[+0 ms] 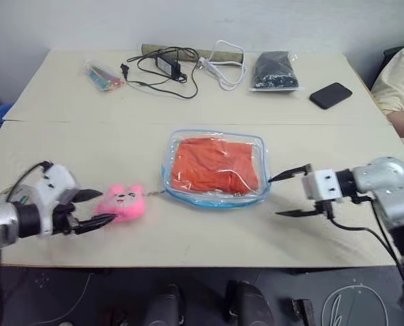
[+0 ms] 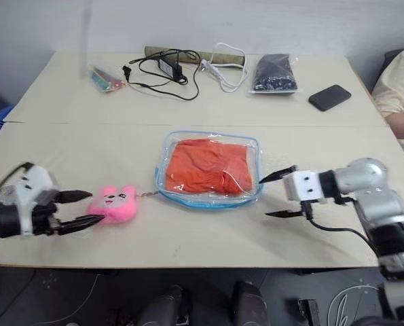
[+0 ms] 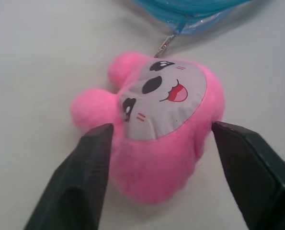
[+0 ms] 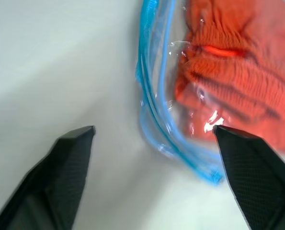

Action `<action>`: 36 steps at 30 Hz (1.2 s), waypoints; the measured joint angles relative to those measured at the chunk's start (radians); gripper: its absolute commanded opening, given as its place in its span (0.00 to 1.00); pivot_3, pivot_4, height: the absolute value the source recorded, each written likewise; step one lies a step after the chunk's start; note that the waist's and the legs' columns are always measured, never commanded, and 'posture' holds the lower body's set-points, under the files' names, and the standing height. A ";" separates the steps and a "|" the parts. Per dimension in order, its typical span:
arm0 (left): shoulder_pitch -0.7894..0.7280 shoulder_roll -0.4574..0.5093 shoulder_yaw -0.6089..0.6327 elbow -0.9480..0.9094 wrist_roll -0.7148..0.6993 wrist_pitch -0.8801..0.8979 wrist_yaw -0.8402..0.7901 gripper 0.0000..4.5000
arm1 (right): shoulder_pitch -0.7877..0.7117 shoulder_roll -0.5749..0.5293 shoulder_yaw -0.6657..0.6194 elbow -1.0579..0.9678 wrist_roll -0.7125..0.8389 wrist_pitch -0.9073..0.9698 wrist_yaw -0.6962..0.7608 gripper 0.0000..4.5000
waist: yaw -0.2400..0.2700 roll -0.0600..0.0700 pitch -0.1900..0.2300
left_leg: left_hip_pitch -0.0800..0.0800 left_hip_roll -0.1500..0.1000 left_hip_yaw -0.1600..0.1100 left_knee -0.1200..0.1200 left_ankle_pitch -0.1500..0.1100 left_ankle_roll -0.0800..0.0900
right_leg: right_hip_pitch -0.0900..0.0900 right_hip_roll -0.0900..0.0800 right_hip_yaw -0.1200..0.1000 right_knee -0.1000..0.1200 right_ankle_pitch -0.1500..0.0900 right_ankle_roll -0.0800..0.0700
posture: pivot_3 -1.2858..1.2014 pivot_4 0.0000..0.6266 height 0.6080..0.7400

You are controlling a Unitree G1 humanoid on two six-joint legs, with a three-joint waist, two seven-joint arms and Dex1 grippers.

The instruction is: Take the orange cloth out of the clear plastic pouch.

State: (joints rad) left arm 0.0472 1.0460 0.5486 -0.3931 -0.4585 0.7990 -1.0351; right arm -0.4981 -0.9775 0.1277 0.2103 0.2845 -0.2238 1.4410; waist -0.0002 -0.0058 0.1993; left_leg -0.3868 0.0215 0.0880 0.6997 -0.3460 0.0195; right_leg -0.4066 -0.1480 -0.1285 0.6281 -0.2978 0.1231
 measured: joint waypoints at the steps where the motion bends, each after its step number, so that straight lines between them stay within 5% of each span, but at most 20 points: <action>1: -0.012 0.040 0.023 0.022 -0.013 0.005 -0.027 1.00 | 0.026 -0.020 -0.022 -0.036 0.025 0.060 -0.002 1.00 | 0.000 0.000 0.000 | 0.000 0.000 0.000 0.000 0.000 0.000 | 0.000 0.000 0.000 0.000 0.000 0.000 | 0.52 0.24 1.00; 4: -0.152 0.164 0.033 0.052 -0.068 -0.006 -0.113 1.00 | 0.110 -0.061 -0.110 -0.170 0.126 0.275 -0.042 1.00 | 0.003 0.000 0.000 | 0.000 0.000 0.000 0.000 0.000 0.000 | 0.000 0.000 0.000 0.000 0.001 -0.001 | 0.52 0.24 1.00; 7: -0.369 0.169 -0.139 0.007 -0.078 -0.095 -0.107 1.00 | 0.172 -0.060 -0.168 -0.317 0.236 0.473 -0.114 1.00 | 0.008 0.002 -0.001 | 0.001 -0.001 0.002 -0.001 0.000 0.000 | 0.000 0.000 0.002 0.000 0.001 0.000 | 0.52 0.24 1.00; 11: -0.559 0.032 -0.502 -0.026 0.054 -0.225 -0.086 1.00 | 0.225 -0.026 -0.215 -0.495 0.358 0.665 -0.228 1.00 | 0.017 0.003 -0.002 | 0.000 -0.006 0.005 -0.001 0.000 0.000 | -0.001 0.001 0.003 0.001 0.001 0.000 | 0.52 0.24 1.00; 16: -0.650 -0.082 -0.765 0.069 0.270 -0.415 -0.075 1.00 | 0.276 0.000 -0.225 -0.628 0.410 0.764 -0.312 1.00 | 0.022 0.002 -0.001 | -0.001 -0.006 0.010 -0.001 0.000 0.000 | -0.003 0.002 0.003 0.000 0.001 0.000 | 0.52 0.24 1.00; 26: -0.732 -0.274 -0.884 0.288 0.455 -0.594 -0.045 1.00 | 0.319 0.023 -0.264 -0.678 0.419 0.795 -0.387 1.00 | 0.027 0.001 -0.001 | -0.002 -0.006 0.008 0.001 0.000 0.001 | -0.002 0.002 0.002 0.000 0.002 0.001 | 0.52 0.24 1.00; 36: -0.726 -0.336 -0.881 0.302 0.462 -0.590 -0.047 0.36 | 0.346 0.027 -0.270 -0.681 0.417 0.791 -0.403 1.00 | 0.027 0.001 -0.001 | -0.002 -0.006 0.005 0.001 0.000 0.001 | -0.002 0.002 0.002 0.000 0.002 0.001 | 0.52 0.24 1.00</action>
State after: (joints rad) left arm -0.6791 0.7103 -0.3328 -0.0913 0.0033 0.2095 -1.0822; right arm -0.1522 -0.9507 -0.1422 -0.4707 0.7017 0.5673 1.0383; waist 0.0265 -0.0046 0.1983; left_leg -0.3885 0.0152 0.0934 0.7009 -0.3458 0.0208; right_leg -0.4082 -0.1463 -0.1263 0.6282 -0.2959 0.1241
